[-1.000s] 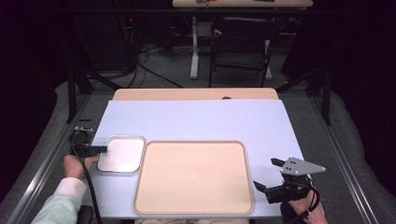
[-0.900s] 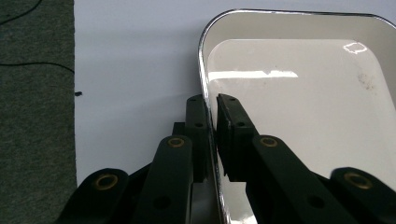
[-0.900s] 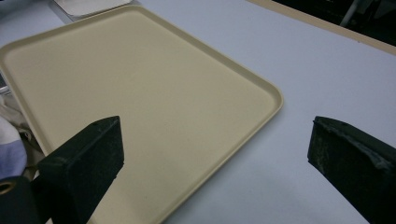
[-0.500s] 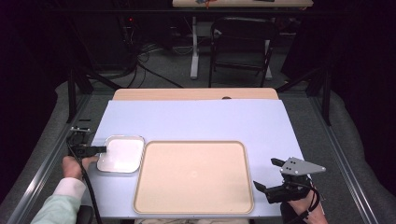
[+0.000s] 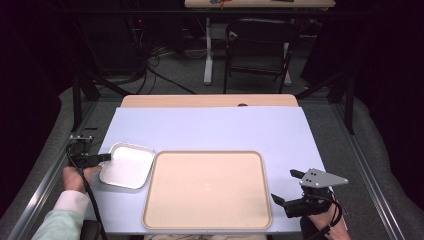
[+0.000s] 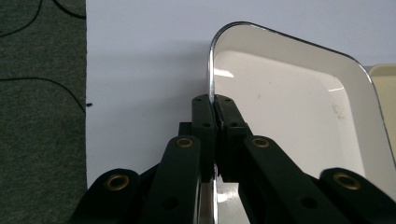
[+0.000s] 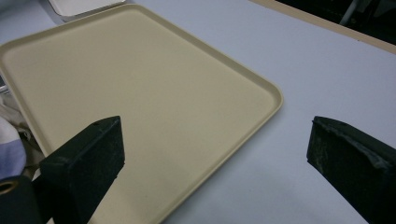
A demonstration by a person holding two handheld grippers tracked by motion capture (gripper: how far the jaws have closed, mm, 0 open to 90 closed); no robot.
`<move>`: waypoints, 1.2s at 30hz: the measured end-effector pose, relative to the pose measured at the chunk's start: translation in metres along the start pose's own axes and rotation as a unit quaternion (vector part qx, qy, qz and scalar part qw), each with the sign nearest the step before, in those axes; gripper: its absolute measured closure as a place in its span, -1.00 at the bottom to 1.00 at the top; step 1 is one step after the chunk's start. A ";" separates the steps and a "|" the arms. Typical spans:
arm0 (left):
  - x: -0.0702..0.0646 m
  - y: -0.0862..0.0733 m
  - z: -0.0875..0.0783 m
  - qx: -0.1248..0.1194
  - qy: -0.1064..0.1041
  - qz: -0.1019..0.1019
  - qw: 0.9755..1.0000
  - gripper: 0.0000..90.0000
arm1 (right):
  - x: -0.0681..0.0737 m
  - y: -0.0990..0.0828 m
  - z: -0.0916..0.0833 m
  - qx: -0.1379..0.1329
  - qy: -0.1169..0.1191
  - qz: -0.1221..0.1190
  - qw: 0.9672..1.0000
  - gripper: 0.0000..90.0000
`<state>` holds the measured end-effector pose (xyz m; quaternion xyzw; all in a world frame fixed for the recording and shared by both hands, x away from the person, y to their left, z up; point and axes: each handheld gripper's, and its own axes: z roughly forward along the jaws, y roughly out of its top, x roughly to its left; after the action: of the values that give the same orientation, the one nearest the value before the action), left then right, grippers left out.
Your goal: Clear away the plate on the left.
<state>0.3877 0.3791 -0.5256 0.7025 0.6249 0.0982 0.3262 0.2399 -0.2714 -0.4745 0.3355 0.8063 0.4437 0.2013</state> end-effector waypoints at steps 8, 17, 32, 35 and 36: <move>-0.008 0.002 -0.008 -0.018 0.008 0.016 1.000 0.96 | 0.002 0.001 0.001 0.007 -0.010 -0.002 1.000 -0.91; -0.014 0.003 -0.019 -0.043 0.001 0.018 0.999 0.96 | 0.004 0.005 0.007 0.023 -0.017 -0.002 1.000 -0.93; -0.039 0.006 -0.030 -0.072 -0.029 0.037 0.996 0.96 | 0.002 0.013 0.026 0.048 -0.017 0.003 0.999 -0.95; -0.043 0.007 -0.031 -0.074 -0.037 0.042 0.996 0.96 | 0.000 0.016 0.032 0.052 -0.015 0.003 0.999 -0.95; -0.045 0.008 -0.031 -0.075 -0.040 0.043 0.995 0.96 | -0.001 0.017 0.034 0.052 -0.014 0.004 0.999 -0.95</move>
<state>0.3679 0.3473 -0.4853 0.7056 0.5717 0.1307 0.3979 0.2679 -0.2462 -0.4783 0.3547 0.8242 0.3972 0.1928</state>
